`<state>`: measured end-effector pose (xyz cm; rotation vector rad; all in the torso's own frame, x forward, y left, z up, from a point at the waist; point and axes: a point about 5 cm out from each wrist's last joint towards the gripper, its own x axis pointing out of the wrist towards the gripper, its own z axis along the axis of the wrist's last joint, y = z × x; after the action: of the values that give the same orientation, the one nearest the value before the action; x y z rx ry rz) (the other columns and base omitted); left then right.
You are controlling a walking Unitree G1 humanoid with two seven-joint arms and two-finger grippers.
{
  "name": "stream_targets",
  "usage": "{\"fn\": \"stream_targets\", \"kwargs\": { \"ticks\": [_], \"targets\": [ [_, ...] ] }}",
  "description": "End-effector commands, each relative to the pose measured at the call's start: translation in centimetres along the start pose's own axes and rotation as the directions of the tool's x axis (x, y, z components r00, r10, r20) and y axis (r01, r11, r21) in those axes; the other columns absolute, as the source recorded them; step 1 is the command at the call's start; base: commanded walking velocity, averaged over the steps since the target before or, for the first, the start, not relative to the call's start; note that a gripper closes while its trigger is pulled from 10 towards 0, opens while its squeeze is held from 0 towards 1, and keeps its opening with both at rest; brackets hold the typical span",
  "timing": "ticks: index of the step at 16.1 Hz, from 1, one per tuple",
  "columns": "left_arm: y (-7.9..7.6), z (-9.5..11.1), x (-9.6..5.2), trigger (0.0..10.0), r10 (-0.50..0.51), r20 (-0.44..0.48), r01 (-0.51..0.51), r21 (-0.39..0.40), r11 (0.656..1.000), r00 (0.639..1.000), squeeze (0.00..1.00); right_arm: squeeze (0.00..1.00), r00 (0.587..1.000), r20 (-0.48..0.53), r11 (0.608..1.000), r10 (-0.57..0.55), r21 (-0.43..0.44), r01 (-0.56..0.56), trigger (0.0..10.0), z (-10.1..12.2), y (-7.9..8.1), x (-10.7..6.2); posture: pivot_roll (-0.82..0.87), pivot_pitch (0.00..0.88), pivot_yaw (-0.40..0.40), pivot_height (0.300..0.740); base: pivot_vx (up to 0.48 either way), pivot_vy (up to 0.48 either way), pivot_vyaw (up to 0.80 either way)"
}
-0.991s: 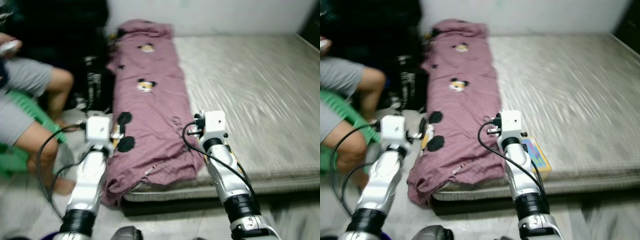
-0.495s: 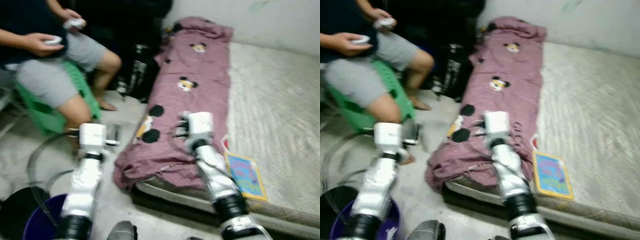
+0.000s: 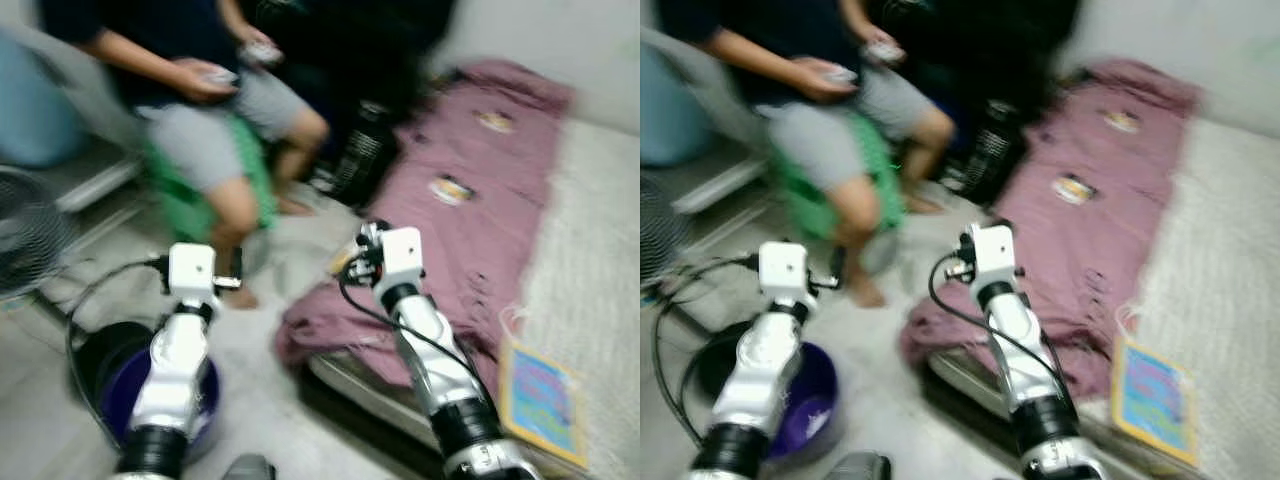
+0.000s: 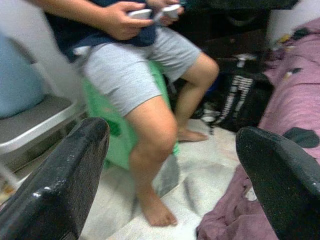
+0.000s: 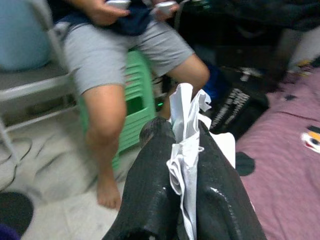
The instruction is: Clean up the room
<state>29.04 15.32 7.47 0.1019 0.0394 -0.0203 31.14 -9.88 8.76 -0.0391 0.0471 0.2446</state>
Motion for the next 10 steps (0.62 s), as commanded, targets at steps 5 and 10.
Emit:
{"fn": "stream_targets", "kwargs": {
  "ticks": [5,10],
  "targets": [
    [0.38,-0.05,0.17,10.0,0.031,0.000,-0.031,0.008,0.999,1.000,0.00,0.00,1.000,0.013,1.000,-0.002,-0.026,0.003,10.0,0.08,0.09,0.11,0.07,0.000,-0.014,0.740,0.000,0.000,0.77],
    [0.06,0.25,0.65,10.0,0.013,0.010,-0.013,0.025,1.000,1.000,0.00,0.00,0.999,0.025,0.999,0.025,-0.049,-0.024,10.0,0.34,0.53,0.41,0.07,0.000,-0.013,0.740,0.000,0.000,0.80]
  ]
}}
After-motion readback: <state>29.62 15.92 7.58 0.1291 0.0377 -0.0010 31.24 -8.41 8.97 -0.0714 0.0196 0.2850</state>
